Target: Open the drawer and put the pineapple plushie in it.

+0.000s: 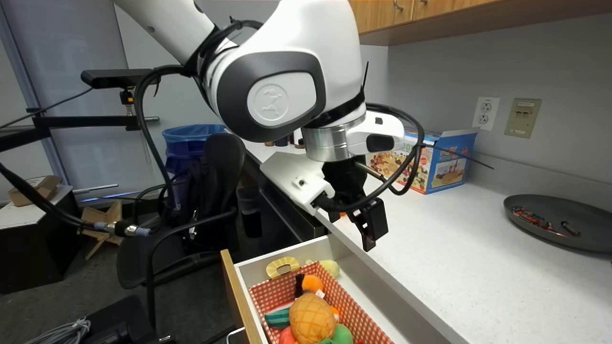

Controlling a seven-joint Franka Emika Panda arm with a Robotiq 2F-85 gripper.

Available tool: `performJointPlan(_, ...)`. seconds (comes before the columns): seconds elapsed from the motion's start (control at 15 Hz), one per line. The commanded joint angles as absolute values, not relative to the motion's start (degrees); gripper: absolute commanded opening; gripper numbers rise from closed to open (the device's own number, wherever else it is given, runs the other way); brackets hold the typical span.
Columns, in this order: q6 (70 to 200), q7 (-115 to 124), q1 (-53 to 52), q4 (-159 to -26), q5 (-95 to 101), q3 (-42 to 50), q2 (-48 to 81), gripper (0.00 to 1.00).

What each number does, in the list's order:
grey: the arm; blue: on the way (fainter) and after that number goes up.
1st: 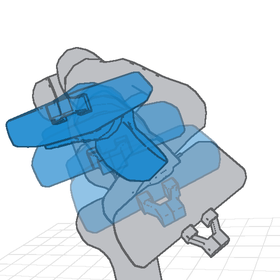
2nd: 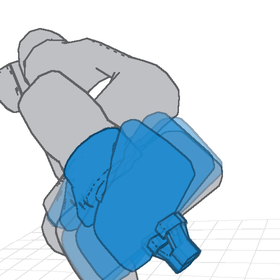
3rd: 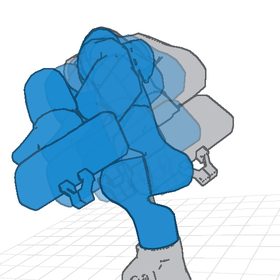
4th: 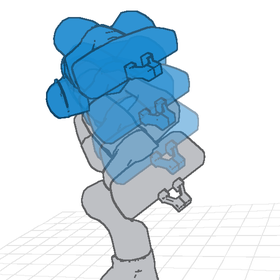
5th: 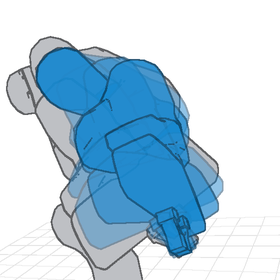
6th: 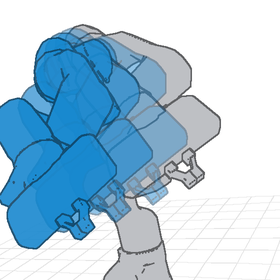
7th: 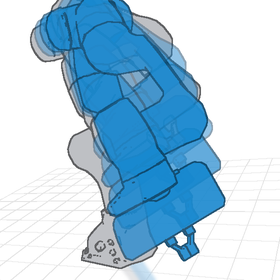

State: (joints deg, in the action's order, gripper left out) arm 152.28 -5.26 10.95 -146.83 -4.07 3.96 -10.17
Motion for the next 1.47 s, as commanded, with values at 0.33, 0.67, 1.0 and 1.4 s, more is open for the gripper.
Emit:
performJointPlan(0.33,150.37,-1.94,7.37,-152.8,-4.31,4.48,-19.88,1.0)
performJointPlan(0.67,151.25,-2.42,6.56,-153.42,-4.27,4.81,-19.14,1.0)
performJointPlan(1.0,151.25,-2.41,6.51,-154.27,-4.3,4.87,-20.23,1.0)
performJointPlan(1.4,151.25,-2.41,6.51,-154.28,-4.3,4.88,-20.26,1.0)
